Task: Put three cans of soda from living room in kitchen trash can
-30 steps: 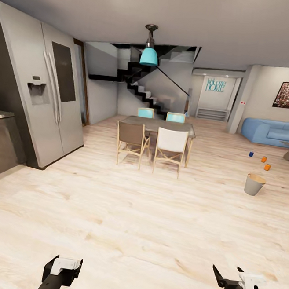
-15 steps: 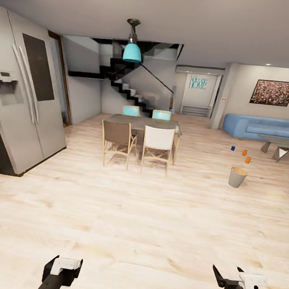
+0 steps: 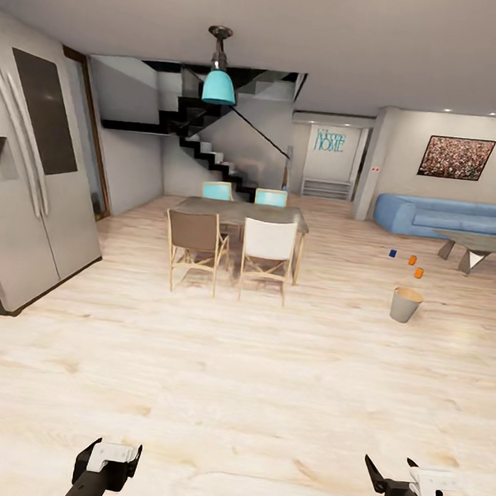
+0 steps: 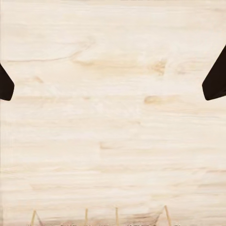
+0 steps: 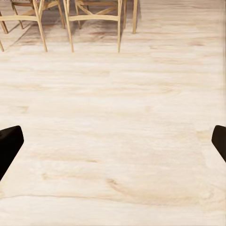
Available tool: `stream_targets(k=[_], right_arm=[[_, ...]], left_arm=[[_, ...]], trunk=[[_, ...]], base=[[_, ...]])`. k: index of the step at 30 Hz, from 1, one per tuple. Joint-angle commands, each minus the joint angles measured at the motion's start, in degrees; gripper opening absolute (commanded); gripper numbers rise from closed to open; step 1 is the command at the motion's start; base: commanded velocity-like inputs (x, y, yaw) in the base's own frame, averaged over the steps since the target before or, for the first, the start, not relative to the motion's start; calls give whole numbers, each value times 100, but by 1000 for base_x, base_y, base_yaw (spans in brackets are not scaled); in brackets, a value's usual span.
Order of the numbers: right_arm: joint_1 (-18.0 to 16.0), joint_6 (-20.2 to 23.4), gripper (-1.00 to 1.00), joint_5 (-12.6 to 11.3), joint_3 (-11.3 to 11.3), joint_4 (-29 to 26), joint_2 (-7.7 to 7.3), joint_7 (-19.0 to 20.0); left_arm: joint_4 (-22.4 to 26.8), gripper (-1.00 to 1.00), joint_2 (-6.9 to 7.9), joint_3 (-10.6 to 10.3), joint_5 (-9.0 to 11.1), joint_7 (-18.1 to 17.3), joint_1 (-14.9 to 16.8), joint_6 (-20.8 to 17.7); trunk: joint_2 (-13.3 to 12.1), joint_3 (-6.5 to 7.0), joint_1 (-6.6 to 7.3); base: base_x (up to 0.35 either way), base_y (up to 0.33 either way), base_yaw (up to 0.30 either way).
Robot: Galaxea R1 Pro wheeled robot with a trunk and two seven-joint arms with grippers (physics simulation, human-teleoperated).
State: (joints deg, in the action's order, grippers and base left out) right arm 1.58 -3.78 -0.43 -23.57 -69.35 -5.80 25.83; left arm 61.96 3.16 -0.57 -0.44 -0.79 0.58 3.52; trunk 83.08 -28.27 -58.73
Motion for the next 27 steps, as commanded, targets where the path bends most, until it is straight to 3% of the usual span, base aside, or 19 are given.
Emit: stream_targets(k=[1, 9, 15, 27], right_arm=[[0, 0, 100, 0, 0, 0, 0, 0], [0, 4, 100, -29, -1, 0, 0, -8], [0, 58, 100, -538, -7, -2, -14, -28], [0, 63, 100, -700, -6, -1, -9, -71]], left_arm=[[0, 100, 0, -1, 0, 0, -1, 2], [0, 100, 0, -4, 0, 0, -3, 2], [3, 100, 0, -4, 0, 0, -3, 7], [8, 100, 0, -5, 0, 0, -1, 8]], trunk=[[0, 0, 0], [0, 0, 0], [0, 0, 0], [0, -30, 0]], base=[[256, 218, -226], [258, 219, -244], [259, 220, -250], [259, 220, -133]])
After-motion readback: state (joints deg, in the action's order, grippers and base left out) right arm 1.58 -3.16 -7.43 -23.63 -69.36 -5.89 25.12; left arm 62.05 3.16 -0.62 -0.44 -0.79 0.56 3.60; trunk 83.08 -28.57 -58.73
